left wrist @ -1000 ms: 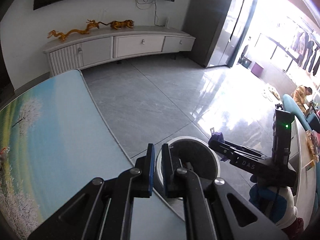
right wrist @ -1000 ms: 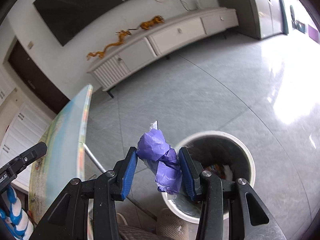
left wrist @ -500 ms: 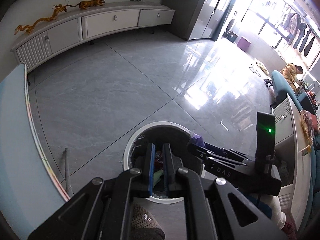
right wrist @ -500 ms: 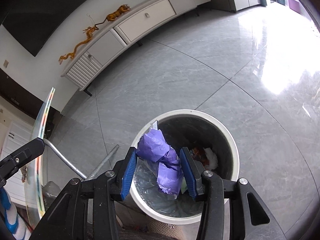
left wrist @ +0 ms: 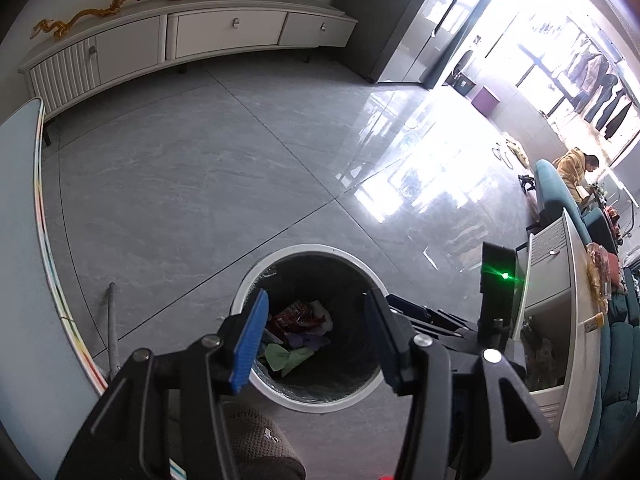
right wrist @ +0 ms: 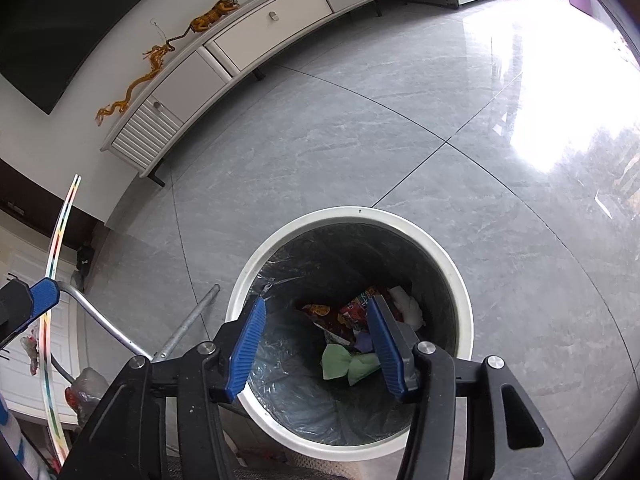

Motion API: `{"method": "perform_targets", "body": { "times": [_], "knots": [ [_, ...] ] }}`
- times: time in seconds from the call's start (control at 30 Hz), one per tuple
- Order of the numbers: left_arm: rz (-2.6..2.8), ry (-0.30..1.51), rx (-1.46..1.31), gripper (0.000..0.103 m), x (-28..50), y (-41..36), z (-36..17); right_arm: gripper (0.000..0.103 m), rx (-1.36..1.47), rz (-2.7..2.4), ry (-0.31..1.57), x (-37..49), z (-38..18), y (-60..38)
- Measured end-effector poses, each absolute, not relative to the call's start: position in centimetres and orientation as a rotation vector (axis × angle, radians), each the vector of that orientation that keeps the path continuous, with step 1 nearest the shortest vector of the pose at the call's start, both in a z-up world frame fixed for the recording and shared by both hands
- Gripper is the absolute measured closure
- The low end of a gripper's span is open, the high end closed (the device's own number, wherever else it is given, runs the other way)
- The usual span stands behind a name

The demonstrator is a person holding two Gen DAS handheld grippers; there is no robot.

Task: Collect trash
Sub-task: 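Open the right tool to drop the purple bag into the bin, then carry the clear wrapper with the left tool toward the trash bin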

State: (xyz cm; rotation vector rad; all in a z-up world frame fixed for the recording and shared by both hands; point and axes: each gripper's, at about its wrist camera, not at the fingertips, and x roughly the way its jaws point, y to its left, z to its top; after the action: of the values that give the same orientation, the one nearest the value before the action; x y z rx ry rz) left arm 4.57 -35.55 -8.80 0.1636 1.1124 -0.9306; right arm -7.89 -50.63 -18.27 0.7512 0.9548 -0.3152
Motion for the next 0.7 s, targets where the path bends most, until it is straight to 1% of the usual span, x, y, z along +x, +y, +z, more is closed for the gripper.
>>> {"method": "perform_targets", "body": {
  "times": [0.43, 0.7],
  "knots": [
    [-0.99, 1.08, 0.108, 0.054, 3.1, -33.9, -6.4, 0.05, 0.751, -0.337, 0.893, -9.3, -15.6, -50.4],
    [-0.9, 0.996, 0.085, 0.054, 4.5, -29.2, -3.9, 0.049, 0.75, -0.334, 0.857, -10.0, -14.2, -50.3]
  ]
}}
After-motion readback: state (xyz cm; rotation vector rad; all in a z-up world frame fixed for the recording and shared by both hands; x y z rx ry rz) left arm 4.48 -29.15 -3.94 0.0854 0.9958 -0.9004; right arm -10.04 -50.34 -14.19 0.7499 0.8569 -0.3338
